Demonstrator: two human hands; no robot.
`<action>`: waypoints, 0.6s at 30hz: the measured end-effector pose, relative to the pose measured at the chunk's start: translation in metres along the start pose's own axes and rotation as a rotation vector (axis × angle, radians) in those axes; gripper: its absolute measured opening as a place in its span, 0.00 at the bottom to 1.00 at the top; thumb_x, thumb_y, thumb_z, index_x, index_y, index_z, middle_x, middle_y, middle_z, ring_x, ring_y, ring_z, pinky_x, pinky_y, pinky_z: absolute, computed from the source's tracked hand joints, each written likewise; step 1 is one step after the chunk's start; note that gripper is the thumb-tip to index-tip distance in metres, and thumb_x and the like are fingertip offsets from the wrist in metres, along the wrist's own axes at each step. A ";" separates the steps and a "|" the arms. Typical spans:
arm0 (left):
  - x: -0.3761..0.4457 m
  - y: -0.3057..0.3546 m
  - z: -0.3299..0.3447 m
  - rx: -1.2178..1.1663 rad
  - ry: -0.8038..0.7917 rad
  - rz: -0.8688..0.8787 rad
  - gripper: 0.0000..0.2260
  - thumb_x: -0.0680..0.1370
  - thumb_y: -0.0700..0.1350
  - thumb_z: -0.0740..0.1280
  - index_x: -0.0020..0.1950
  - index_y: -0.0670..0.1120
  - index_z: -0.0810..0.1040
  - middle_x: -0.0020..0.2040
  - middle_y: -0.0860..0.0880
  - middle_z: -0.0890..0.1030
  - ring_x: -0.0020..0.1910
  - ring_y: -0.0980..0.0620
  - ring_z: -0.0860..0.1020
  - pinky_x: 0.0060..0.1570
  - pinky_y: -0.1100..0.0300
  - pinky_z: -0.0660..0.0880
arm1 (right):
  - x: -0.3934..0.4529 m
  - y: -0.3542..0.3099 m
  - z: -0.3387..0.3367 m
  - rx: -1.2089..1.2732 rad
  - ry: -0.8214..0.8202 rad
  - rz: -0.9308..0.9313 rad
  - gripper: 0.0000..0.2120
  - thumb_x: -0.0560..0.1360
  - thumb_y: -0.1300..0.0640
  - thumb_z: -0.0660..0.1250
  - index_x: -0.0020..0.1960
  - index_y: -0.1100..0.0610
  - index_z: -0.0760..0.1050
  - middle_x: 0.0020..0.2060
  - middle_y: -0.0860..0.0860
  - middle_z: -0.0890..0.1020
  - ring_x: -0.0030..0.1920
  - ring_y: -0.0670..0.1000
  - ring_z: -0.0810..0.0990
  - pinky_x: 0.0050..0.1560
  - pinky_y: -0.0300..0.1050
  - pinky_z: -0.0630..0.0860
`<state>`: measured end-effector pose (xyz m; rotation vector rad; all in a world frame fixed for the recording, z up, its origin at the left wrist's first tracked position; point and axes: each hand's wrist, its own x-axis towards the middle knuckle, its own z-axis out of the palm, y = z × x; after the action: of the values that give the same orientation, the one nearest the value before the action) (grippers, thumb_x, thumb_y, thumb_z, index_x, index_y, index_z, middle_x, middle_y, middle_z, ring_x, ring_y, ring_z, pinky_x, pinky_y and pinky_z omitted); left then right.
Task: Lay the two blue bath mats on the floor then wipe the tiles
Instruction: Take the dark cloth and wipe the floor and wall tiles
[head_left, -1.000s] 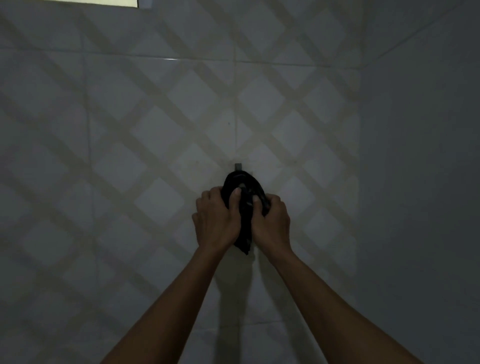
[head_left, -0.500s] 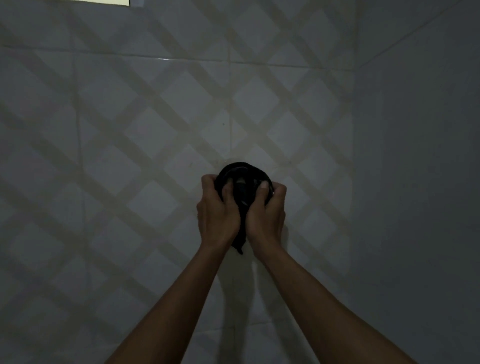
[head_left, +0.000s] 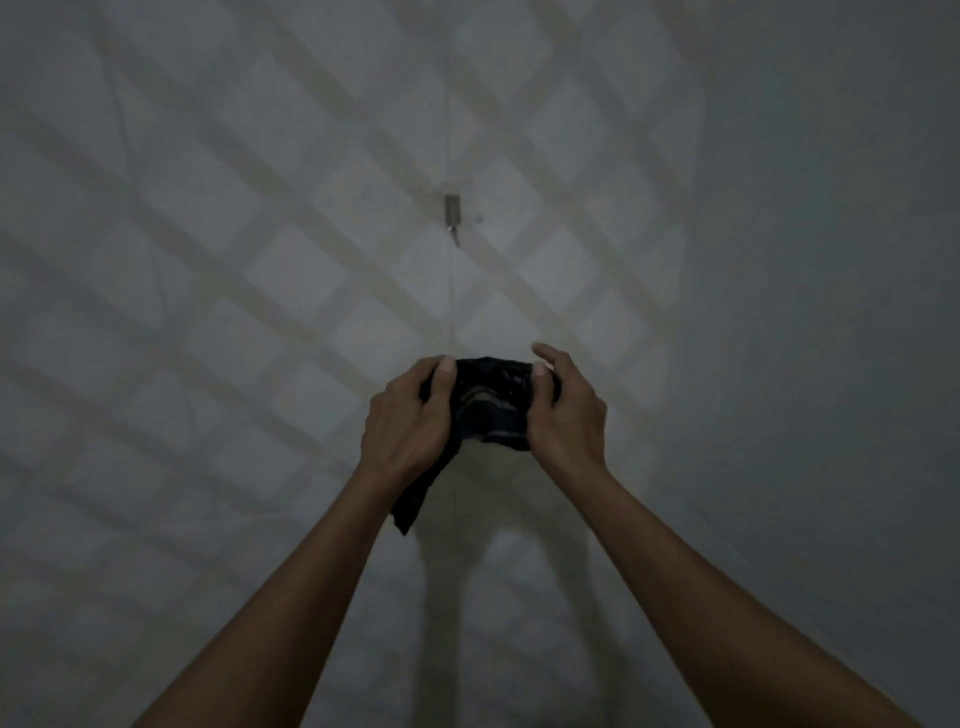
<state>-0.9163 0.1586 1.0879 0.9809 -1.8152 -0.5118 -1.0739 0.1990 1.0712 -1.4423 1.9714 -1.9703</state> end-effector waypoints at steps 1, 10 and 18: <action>-0.010 -0.006 -0.001 0.039 -0.019 -0.005 0.18 0.84 0.59 0.56 0.65 0.54 0.79 0.61 0.52 0.83 0.62 0.49 0.79 0.63 0.50 0.75 | -0.008 0.009 -0.005 -0.050 -0.057 0.001 0.15 0.85 0.48 0.54 0.68 0.41 0.74 0.60 0.49 0.82 0.60 0.52 0.79 0.58 0.45 0.75; -0.155 -0.033 0.019 0.177 -0.234 -0.147 0.15 0.81 0.53 0.66 0.66 0.51 0.81 0.62 0.51 0.83 0.62 0.54 0.79 0.66 0.57 0.75 | -0.142 0.072 -0.066 -0.246 -0.500 0.018 0.23 0.79 0.32 0.55 0.71 0.38 0.70 0.61 0.52 0.79 0.61 0.55 0.78 0.61 0.54 0.76; -0.294 -0.071 0.035 0.306 -0.545 -0.465 0.19 0.77 0.61 0.69 0.57 0.48 0.85 0.53 0.46 0.86 0.52 0.47 0.83 0.51 0.56 0.79 | -0.268 0.140 -0.102 -0.252 -0.556 0.226 0.16 0.81 0.40 0.60 0.62 0.43 0.81 0.57 0.50 0.83 0.57 0.53 0.81 0.56 0.48 0.79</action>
<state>-0.8601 0.3508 0.8590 1.6108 -2.1898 -0.8667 -1.0584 0.4056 0.8283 -1.5138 2.0373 -1.1028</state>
